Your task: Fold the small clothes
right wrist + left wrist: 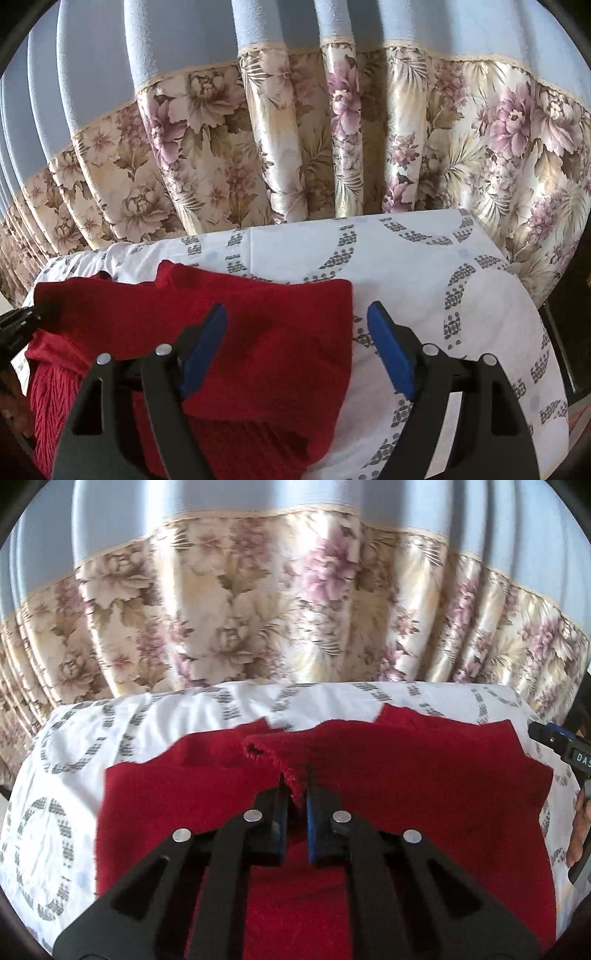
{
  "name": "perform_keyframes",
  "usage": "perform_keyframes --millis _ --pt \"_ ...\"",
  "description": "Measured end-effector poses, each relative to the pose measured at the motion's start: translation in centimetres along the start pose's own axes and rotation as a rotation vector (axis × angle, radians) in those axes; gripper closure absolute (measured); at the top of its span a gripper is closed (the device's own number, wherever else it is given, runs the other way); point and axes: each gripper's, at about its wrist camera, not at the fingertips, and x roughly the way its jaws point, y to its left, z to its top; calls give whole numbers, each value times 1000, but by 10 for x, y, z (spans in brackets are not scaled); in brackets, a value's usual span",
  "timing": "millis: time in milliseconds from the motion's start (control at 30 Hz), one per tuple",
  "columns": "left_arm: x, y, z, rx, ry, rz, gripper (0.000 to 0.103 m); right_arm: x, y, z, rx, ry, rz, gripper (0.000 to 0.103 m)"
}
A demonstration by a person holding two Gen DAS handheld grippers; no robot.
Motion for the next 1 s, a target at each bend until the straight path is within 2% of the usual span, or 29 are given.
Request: perform_keyframes --millis 267,367,400,500,567,600,667,733,767,833,900,1000 --pt "-2 42 -20 -14 15 47 97 2 18 -2 -39 15 -6 24" --pt "0 51 -28 -29 29 62 92 6 29 -4 -62 31 1 24" --pt "1 54 -30 -33 31 71 88 8 34 -6 -76 42 6 23" --pt "4 65 -34 -48 43 117 86 18 48 -13 -142 95 2 21" --pt "8 73 -37 -62 64 131 83 32 51 -22 -178 150 -55 21" --pt "8 75 -38 -66 69 139 82 38 48 -25 -184 172 -77 18" --pt "11 83 -40 -74 85 151 82 44 40 -29 -156 191 -68 14" --pt "8 90 -41 -95 75 132 70 39 33 -25 -120 186 -52 14" --pt "5 91 -41 -100 65 129 61 34 34 -24 -122 166 -56 13" --pt "-3 91 -38 -110 28 106 50 21 36 -18 -113 126 -40 13" --pt "-9 87 -35 -116 11 87 21 14 41 -14 -103 118 7 13" --pt "-7 73 -34 -71 13 98 16 -2 56 -9 -124 102 65 13"
